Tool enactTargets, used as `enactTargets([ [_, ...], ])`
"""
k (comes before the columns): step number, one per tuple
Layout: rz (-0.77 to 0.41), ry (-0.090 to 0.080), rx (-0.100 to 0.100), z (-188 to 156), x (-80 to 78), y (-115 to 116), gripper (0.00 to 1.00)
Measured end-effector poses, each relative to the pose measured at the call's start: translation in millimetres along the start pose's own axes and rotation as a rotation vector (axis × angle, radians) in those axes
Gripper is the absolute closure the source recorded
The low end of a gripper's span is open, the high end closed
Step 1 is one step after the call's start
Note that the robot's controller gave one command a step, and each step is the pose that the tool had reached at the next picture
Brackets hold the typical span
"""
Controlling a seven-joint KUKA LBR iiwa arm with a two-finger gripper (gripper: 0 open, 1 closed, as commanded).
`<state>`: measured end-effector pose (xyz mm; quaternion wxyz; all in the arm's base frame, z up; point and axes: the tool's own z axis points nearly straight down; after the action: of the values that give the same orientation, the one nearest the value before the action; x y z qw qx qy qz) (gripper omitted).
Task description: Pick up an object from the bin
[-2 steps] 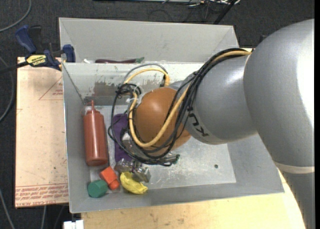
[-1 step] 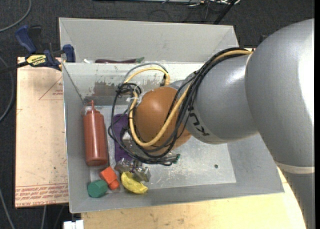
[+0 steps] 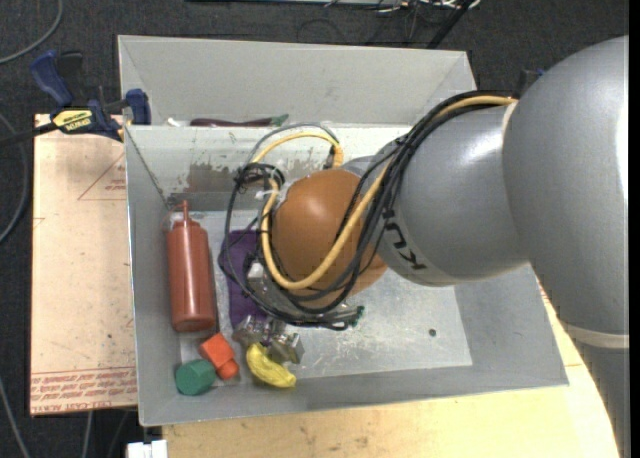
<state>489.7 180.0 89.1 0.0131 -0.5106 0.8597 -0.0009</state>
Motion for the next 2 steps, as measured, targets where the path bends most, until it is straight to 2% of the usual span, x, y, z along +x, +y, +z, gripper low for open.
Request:
enactTargets([
  [1,0.001,0.007,-0.007,-21.0,1.3,2.0,1.00],
  [2,0.002,0.005,-0.006,-40.4,0.4,1.6,1.00],
])
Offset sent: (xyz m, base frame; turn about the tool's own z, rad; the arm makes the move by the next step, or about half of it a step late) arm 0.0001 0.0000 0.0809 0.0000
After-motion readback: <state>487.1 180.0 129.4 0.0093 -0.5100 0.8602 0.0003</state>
